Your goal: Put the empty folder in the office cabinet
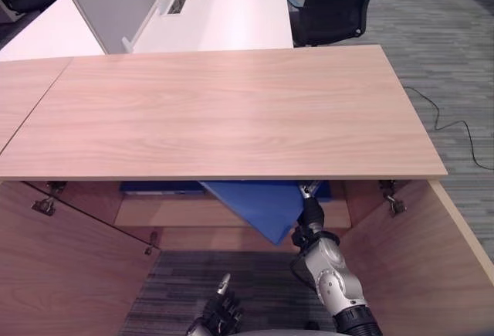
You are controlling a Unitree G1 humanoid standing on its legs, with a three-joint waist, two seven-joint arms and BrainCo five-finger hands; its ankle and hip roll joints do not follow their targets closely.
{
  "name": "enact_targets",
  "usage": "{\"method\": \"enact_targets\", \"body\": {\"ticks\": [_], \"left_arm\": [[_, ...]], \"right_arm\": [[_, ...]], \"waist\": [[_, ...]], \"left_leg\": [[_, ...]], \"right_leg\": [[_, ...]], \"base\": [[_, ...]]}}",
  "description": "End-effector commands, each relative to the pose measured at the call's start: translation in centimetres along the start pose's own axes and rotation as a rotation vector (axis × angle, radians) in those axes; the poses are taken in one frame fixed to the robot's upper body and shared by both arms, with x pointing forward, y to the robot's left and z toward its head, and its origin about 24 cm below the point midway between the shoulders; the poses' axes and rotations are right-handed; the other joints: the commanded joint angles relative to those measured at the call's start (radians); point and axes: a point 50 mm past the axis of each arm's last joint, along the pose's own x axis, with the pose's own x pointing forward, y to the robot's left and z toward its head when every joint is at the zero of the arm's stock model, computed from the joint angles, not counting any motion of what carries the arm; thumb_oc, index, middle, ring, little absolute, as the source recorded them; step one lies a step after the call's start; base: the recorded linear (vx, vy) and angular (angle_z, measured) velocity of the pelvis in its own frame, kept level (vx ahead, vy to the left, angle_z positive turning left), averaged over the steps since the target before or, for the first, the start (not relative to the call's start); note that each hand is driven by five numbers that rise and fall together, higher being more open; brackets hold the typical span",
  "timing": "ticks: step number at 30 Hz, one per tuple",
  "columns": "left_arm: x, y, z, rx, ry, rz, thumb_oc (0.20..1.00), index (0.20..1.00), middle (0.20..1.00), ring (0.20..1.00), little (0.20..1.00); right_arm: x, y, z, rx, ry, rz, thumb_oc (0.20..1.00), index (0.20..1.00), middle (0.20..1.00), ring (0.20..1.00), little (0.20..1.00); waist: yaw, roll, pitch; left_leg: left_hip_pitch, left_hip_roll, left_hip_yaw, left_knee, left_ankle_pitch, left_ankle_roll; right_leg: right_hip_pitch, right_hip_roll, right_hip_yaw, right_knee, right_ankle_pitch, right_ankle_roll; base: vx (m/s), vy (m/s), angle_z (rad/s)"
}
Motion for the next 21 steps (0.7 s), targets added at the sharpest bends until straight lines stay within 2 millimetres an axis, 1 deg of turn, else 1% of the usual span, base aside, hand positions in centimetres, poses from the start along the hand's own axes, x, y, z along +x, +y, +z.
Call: {"method": "enact_targets", "body": {"ticks": [1, 2, 3, 4, 5, 6, 7, 8, 9, 11, 13, 14, 15, 16, 17, 18, 19, 20, 21], "left_arm": [[0.7, -6.0, -5.0, -0.133, 0.11, -0.149, 1.0, 1.0, 1.0, 1.0, 1.0], [0.5, -5.8, -5.5, -0.129, 0.122, -0.15, 1.0, 1.0, 1.0, 1.0, 1.0], [0.5, -5.8, -5.6, -0.129, 0.123, -0.149, 1.0, 1.0, 1.0, 1.0, 1.0], [0.3, -5.5, -6.0, -0.111, 0.138, -0.143, 1.0, 1.0, 1.0, 1.0, 1.0], [0.4, -5.5, -6.1, -0.105, 0.141, -0.141, 1.0, 1.0, 1.0, 1.0, 1.0], [0.4, -5.5, -6.1, -0.103, 0.141, -0.143, 1.0, 1.0, 1.0, 1.0, 1.0], [0.3, -5.6, -6.3, -0.086, 0.146, -0.15, 1.0, 1.0, 1.0, 1.0, 1.0], [0.3, -6.0, -6.1, -0.076, 0.14, -0.162, 1.0, 1.0, 1.0, 1.0, 1.0], [0.4, -6.6, -5.6, -0.051, 0.125, -0.18, 1.0, 1.0, 1.0, 1.0, 1.0], [0.5, -7.6, -4.9, 0.008, 0.099, -0.212, 1.0, 1.0, 1.0, 1.0, 1.0], [0.5, -8.8, -4.0, 0.065, 0.066, -0.25, 1.0, 1.0, 1.0, 1.0, 1.0], [0.5, -9.5, -3.7, 0.081, 0.052, -0.27, 1.0, 1.0, 1.0, 1.0, 1.0], [0.5, -10.3, -3.1, 0.104, 0.034, -0.294, 1.0, 1.0, 1.0, 1.0, 1.0], [0.4, -10.9, -2.9, 0.123, 0.02, -0.317, 1.0, 1.0, 1.0, 1.0, 1.0], [0.4, -11.0, -2.8, 0.126, 0.018, -0.319, 1.0, 1.0, 1.0, 1.0, 1.0], [0.2, -12.5, -1.9, 0.156, -0.025, -0.363, 1.0, 1.0, 1.0, 1.0, 1.0], [-0.1, -13.2, -1.5, 0.185, -0.046, -0.391, 1.0, 1.0, 1.0, 1.0, 1.0], [-0.2, -14.1, -1.2, 0.211, -0.062, -0.419, 1.0, 1.0, 1.0, 1.0, 1.0], [-0.3, -14.7, -0.8, 0.238, -0.082, -0.436, 1.0, 1.0, 1.0, 1.0, 1.0]], "right_arm": [[0.0, 8.3, 5.1, 0.296, -0.28, 0.22, 0.2, 0.2, 0.2, 0.2, 0.2], [-0.1, 8.2, 5.2, 0.294, -0.287, 0.208, 0.2, 0.2, 0.2, 0.2, 0.2], [-0.1, 8.2, 5.2, 0.293, -0.286, 0.207, 0.2, 0.2, 0.2, 0.2, 0.2], [-0.2, 8.1, 5.7, 0.303, -0.31, 0.181, 0.2, 0.2, 0.2, 0.2, 0.2], [-0.2, 8.1, 6.1, 0.317, -0.327, 0.17, 0.2, 0.2, 0.2, 0.2, 0.2], [-0.1, 8.1, 6.2, 0.317, -0.329, 0.168, 0.2, 0.2, 0.2, 0.2, 0.2], [-0.1, 9.1, 7.1, 0.342, -0.358, 0.18, 0.2, 0.2, 0.2, 0.2, 0.2], [-0.1, 9.6, 7.9, 0.353, -0.383, 0.188, 0.2, 0.2, 0.2, 0.2, 0.2], [0.0, 10.2, 8.9, 0.364, -0.415, 0.203, 0.2, 0.2, 0.2, 0.2, 0.2], [0.2, 11.6, 10.3, 0.384, -0.452, 0.236, 0.2, 0.2, 0.2, 0.2, 0.2], [0.3, 12.7, 11.7, 0.388, -0.491, 0.267, 0.2, 0.2, 0.2, 0.2, 0.2], [0.2, 13.0, 12.1, 0.39, -0.506, 0.276, 0.2, 0.2, 0.2, 0.2, 0.2], [0.2, 13.5, 12.8, 0.401, -0.526, 0.291, 0.2, 0.2, 0.2, 0.2, 0.2], [0.1, 14.0, 13.3, 0.406, -0.539, 0.307, 0.2, 0.2, 0.2, 0.2, 0.2], [0.1, 14.1, 13.4, 0.408, -0.542, 0.308, 0.2, 0.2, 0.2, 0.2, 0.2], [-0.4, 15.2, 14.8, 0.415, -0.587, 0.357, 0.2, 0.2, 0.2, 0.2, 0.2], [-0.9, 16.0, 15.7, 0.395, -0.633, 0.39, 0.2, 0.2, 0.2, 0.2, 0.2], [-1.2, 16.1, 16.5, 0.369, -0.679, 0.397, 0.2, 0.2, 0.2, 0.2, 0.2], [-1.5, 16.2, 17.1, 0.351, -0.716, 0.394, 0.2, 0.2, 0.2, 0.2, 0.2]], "waist": [[-0.018, 0.018, -0.003], [-0.019, 0.021, -0.006], [-0.02, 0.022, -0.005], [-0.029, 0.037, -0.005], [-0.031, 0.044, -0.002], [-0.031, 0.045, 0.0], [-0.034, 0.058, 0.018], [-0.033, 0.066, 0.037], [-0.031, 0.067, 0.06], [-0.026, 0.062, 0.098], [-0.021, 0.05, 0.116], [-0.021, 0.047, 0.12], [-0.017, 0.038, 0.113], [-0.02, 0.031, 0.117], [-0.016, 0.028, 0.109], [-0.016, 0.016, 0.115], [-0.008, 0.004, 0.113], [-0.004, -0.007, 0.101], [-0.004, -0.011, 0.1]], "left_leg": [[0.161, -0.031, 0.008, 0.004, -0.152, -0.046], [0.172, -0.035, -0.005, 0.011, -0.17, -0.045], [0.173, -0.035, -0.006, 0.013, -0.171, -0.045], [0.184, -0.035, -0.008, 0.003, -0.166, -0.037], [0.185, -0.036, -0.004, 0.002, -0.163, -0.032], [0.186, -0.036, -0.005, 0.002, -0.163, -0.031], [0.187, -0.042, -0.001, 0.003, -0.173, -0.014], [0.176, -0.047, 0.001, 0.023, -0.174, -0.006], [0.139, -0.049, 0.01, 0.073, -0.194, 0.001], [0.042, -0.054, 0.011, 0.178, -0.229, 0.022], [-0.075, -0.056, 0.011, 0.27, -0.254, 0.039], [-0.11, -0.053, 0.015, 0.296, -0.269, 0.045], [-0.181, -0.049, 0.018, 0.351, -0.29, 0.053], [-0.212, -0.045, 0.026, 0.376, -0.298, 0.055], [-0.231, -0.043, 0.028, 0.391, -0.304, 0.057], [-0.305, -0.026, 0.049, 0.456, -0.324, 0.06], [-0.349, -0.018, 0.064, 0.496, -0.337, 0.061], [-0.418, -0.025, 0.066, 0.556, -0.356, 0.066], [-0.448, -0.03, 0.062, 0.584, -0.359, 0.069]], "right_leg": [[-0.022, 0.028, 0.016, -0.011, -0.032, -0.068], [-0.015, 0.024, 0.011, -0.004, -0.04, -0.067], [-0.013, 0.024, 0.009, -0.003, -0.042, -0.067], [-0.006, 0.021, 0.002, 0.009, -0.048, -0.059], [-0.008, 0.02, -0.003, 0.019, -0.051, -0.054], [-0.009, 0.018, -0.004, 0.023, -0.053, -0.053], [-0.039, 0.009, -0.008, 0.069, -0.063, -0.043], [-0.075, -0.001, -0.005, 0.112, -0.07, -0.038], [-0.125, -0.023, -0.004, 0.174, -0.093, -0.033], [-0.223, -0.058, 0.014, 0.27, -0.107, -0.028], [-0.321, -0.084, 0.032, 0.337, -0.111, -0.022], [-0.349, -0.096, 0.03, 0.357, -0.121, -0.016], [-0.408, -0.113, 0.033, 0.397, -0.13, -0.011], [-0.433, -0.12, 0.031, 0.411, -0.125, -0.007], [-0.452, -0.121, 0.035, 0.421, -0.128, -0.007], [-0.523, -0.137, 0.017, 0.478, -0.123, 0.003], [-0.567, -0.155, -0.013, 0.523, -0.12, 0.008], [-0.62, -0.166, -0.018, 0.562, -0.136, 0.007], [-0.65, -0.164, -0.017, 0.59, -0.149, 0.003]], "base": [[0.04, -0.072, 0.34], [0.06, -0.047, 0.3], [0.07, 0.03, 0.23], [0.05, 0.068, 0.12], [0.05, 0.071, 0.11], [-0.02, 0.13, 0.12], [-0.06, 0.158, 0.09], [-0.12, 0.209, 0.03], [-0.19, 0.157, -0.14], [-0.23, 0.127, -0.18], [-0.23, 0.096, -0.05], [-0.2, 0.086, -0.01], [-0.15, 0.079, 0.02], [-0.11, 0.054, -0.02], [-0.17, 0.078, -0.05], [-0.18, 0.087, -0.12], [-0.22, 0.084, -0.2], [-0.15, 0.025, -0.27], [-0.11, -0.006, -0.2]]}}
